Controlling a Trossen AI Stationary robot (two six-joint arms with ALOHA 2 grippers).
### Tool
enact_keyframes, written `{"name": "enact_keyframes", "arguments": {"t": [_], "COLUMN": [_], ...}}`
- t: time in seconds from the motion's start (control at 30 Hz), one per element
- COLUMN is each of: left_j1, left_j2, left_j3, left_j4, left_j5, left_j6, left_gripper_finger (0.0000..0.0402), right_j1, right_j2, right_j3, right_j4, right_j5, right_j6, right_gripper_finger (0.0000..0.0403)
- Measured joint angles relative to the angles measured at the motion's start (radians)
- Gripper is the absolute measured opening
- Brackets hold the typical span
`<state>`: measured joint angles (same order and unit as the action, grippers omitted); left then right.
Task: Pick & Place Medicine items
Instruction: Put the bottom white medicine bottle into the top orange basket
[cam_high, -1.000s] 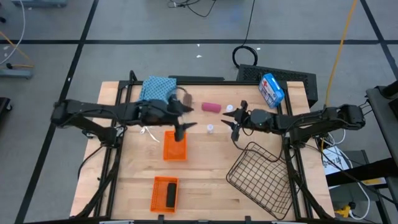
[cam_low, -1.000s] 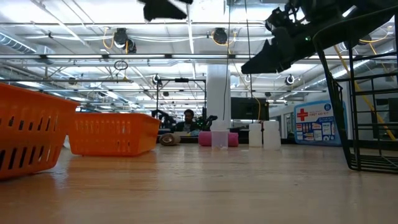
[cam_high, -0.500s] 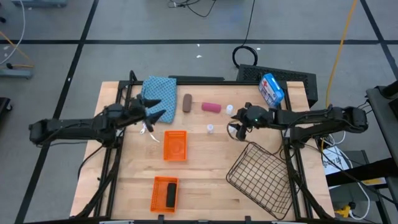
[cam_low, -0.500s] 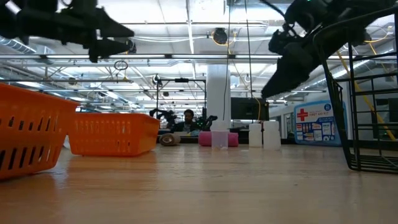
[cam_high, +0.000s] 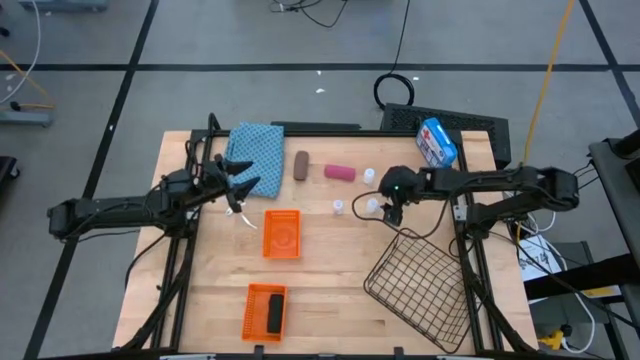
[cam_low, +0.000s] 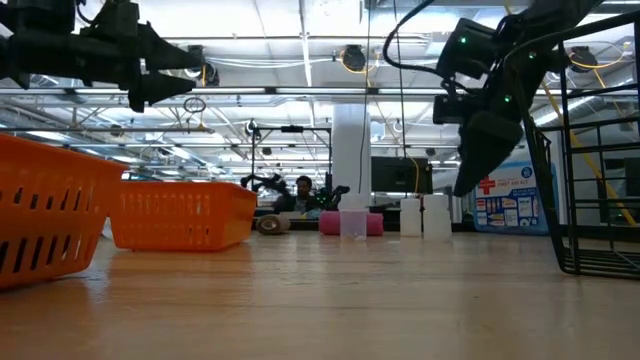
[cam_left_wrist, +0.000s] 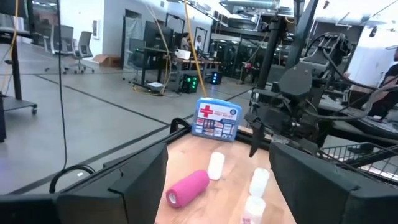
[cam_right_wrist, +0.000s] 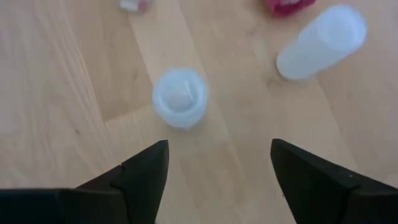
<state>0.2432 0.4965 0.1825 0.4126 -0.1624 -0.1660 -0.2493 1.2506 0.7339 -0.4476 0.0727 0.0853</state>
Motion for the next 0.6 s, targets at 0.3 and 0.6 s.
{"name": "enact_keyframes", "arguments": {"t": [0.3, 0.6], "left_j1": [0.0, 0.0], "left_j2": [0.0, 0.001], "left_j3": [0.0, 0.0], "left_j4": [0.002, 0.002], "left_j5": [-0.049, -0.048], "left_j6": [0.01, 0.001], "left_gripper_finger": [0.0292, 0.0292], "right_j1": [0.002, 0.002], "right_j2": [0.105, 0.151], "right_j3": [-0.009, -0.009], "right_j4": [0.103, 0.14], "right_j5": [-0.081, -0.079], "right_j6": [-0.021, -0.019], "right_gripper_finger": [0.0255, 0.0254]}}
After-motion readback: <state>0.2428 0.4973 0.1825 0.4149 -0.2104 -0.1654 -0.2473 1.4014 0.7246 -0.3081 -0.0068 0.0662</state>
